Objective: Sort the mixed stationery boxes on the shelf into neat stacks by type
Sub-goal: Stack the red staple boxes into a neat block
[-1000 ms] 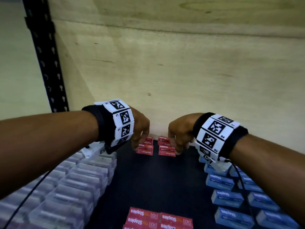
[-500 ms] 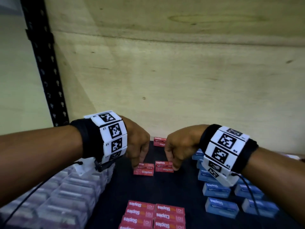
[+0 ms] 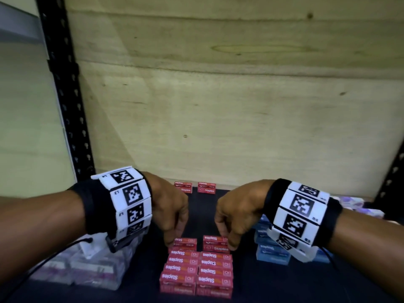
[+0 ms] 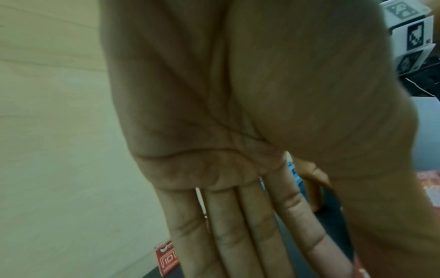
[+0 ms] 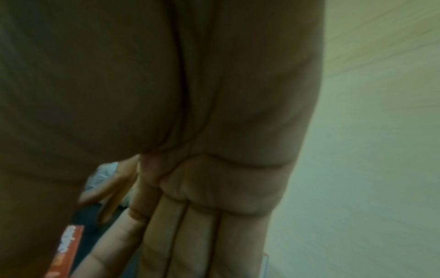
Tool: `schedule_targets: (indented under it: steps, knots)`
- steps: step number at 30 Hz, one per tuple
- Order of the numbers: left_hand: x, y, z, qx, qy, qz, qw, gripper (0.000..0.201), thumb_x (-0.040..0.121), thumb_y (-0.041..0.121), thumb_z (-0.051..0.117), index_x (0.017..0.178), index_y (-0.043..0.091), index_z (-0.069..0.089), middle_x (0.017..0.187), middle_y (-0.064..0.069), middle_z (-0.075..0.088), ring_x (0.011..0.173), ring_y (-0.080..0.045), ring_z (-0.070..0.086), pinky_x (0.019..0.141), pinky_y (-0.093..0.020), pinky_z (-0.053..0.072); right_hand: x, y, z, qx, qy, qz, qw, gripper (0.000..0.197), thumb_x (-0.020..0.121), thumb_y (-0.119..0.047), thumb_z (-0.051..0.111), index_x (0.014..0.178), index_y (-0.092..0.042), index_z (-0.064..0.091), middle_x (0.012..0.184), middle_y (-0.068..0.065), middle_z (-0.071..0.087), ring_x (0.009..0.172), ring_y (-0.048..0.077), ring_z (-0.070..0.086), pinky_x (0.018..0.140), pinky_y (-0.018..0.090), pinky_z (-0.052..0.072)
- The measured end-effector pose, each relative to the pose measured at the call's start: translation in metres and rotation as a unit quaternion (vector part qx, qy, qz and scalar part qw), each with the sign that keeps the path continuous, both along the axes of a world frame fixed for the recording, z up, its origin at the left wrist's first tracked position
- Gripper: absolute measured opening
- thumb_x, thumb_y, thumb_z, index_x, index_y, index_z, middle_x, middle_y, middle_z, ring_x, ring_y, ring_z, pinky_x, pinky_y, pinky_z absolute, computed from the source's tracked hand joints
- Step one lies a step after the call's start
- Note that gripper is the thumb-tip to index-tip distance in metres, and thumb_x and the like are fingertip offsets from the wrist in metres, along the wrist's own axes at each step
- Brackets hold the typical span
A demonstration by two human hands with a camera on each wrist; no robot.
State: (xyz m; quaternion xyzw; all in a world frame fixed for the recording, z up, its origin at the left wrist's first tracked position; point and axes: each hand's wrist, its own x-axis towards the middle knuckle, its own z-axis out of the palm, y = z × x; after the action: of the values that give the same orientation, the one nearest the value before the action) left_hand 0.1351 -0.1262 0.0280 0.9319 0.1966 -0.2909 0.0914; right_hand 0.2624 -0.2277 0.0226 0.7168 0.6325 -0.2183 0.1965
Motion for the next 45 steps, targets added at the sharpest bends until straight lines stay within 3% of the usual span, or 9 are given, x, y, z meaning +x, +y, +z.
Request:
schedule_targets:
  steps: [8, 13, 17, 21, 28, 35, 39, 42, 45]
  knots:
    - [-0.009, 0.001, -0.001, -0.037, 0.028, -0.008, 0.999, 0.031, 0.083, 0.018, 0.074, 0.113, 0.019, 0.068, 0.106, 0.005, 0.072, 0.075, 0.006, 0.057, 0.078, -0.015, 0.046, -0.004, -0.010, 0.003, -0.029, 0.018, 0.009, 0.999, 0.025, 0.081, -0.022, 0.080, 0.104, -0.018, 0.073, 0.078, -0.017, 0.060, 0.073, -0.002, 0.050, 0.071, 0.024, 0.041]
    - [-0.010, 0.003, -0.001, -0.065, 0.052, -0.023, 0.996, 0.041, 0.084, 0.003, 0.070, 0.122, 0.018, 0.063, 0.103, 0.005, 0.067, 0.078, 0.002, 0.058, 0.083, -0.022, 0.048, -0.007, -0.010, 0.005, -0.044, 0.008, 0.026, 0.999, 0.036, 0.081, -0.017, 0.079, 0.115, -0.020, 0.070, 0.081, -0.018, 0.057, 0.073, -0.002, 0.049, 0.071, 0.022, 0.043]
    - [-0.010, 0.002, -0.003, -0.034, 0.041, -0.041, 0.998, 0.036, 0.086, 0.013, 0.070, 0.120, 0.026, 0.062, 0.109, 0.006, 0.067, 0.103, -0.008, 0.061, 0.095, -0.030, 0.048, -0.006, -0.009, 0.006, -0.047, 0.022, 0.030, 0.998, 0.038, 0.082, -0.015, 0.078, 0.118, -0.022, 0.069, 0.082, -0.018, 0.058, 0.075, -0.002, 0.050, 0.076, 0.025, 0.044]
    - [-0.009, 0.001, -0.005, -0.033, 0.040, -0.044, 0.998, 0.034, 0.089, 0.019, 0.068, 0.120, 0.032, 0.060, 0.112, 0.004, 0.068, 0.102, -0.009, 0.061, 0.090, -0.027, 0.046, -0.005, -0.009, 0.005, -0.044, 0.038, 0.033, 0.998, 0.036, 0.084, -0.017, 0.076, 0.118, -0.024, 0.068, 0.088, -0.017, 0.060, 0.079, -0.002, 0.051, 0.087, 0.027, 0.046]
    - [-0.005, -0.001, -0.005, -0.022, 0.049, -0.052, 0.997, 0.035, 0.090, 0.022, 0.067, 0.121, 0.035, 0.059, 0.107, 0.006, 0.070, 0.104, -0.009, 0.063, 0.096, -0.031, 0.048, -0.004, -0.008, 0.003, -0.045, 0.043, 0.033, 0.998, 0.035, 0.085, -0.020, 0.076, 0.118, -0.026, 0.068, 0.091, -0.016, 0.061, 0.090, 0.006, 0.056, 0.093, 0.031, 0.048]
    - [-0.004, 0.001, -0.006, -0.018, 0.048, -0.047, 0.998, 0.035, 0.089, 0.022, 0.068, 0.121, 0.034, 0.060, 0.111, 0.006, 0.070, 0.106, -0.009, 0.063, 0.098, -0.033, 0.048, -0.003, -0.010, 0.003, -0.044, 0.042, 0.030, 0.998, 0.036, 0.085, -0.020, 0.076, 0.119, -0.027, 0.068, 0.098, -0.013, 0.063, 0.086, 0.002, 0.055, 0.093, 0.029, 0.046]
    - [-0.001, 0.005, -0.006, -0.018, 0.055, -0.042, 0.997, 0.044, 0.086, 0.011, 0.070, 0.125, 0.028, 0.060, 0.115, 0.003, 0.068, 0.109, -0.013, 0.062, 0.097, -0.033, 0.050, 0.001, -0.005, 0.005, -0.050, 0.025, 0.031, 0.998, 0.040, 0.084, -0.016, 0.076, 0.121, -0.027, 0.067, 0.104, -0.009, 0.065, 0.096, 0.009, 0.057, 0.093, 0.029, 0.047]
    - [0.003, 0.016, -0.006, -0.062, 0.057, 0.004, 0.996, 0.045, 0.085, 0.000, 0.067, 0.125, 0.020, 0.059, 0.119, -0.005, 0.068, 0.101, -0.012, 0.063, 0.084, -0.024, 0.051, 0.009, 0.006, 0.006, -0.048, 0.033, 0.009, 0.998, 0.039, 0.084, -0.018, 0.076, 0.121, -0.026, 0.066, 0.104, -0.003, 0.070, 0.102, 0.016, 0.064, 0.098, 0.035, 0.051]
    - [0.012, 0.028, -0.002, -0.052, 0.014, 0.032, 0.998, 0.033, 0.087, 0.010, 0.069, 0.118, 0.017, 0.062, 0.111, -0.006, 0.071, 0.099, -0.017, 0.066, 0.090, -0.030, 0.052, 0.022, 0.024, 0.010, -0.010, 0.031, -0.018, 0.999, 0.035, 0.085, -0.024, 0.075, 0.119, -0.025, 0.065, 0.109, 0.007, 0.073, 0.102, 0.019, 0.068, 0.098, 0.039, 0.053]
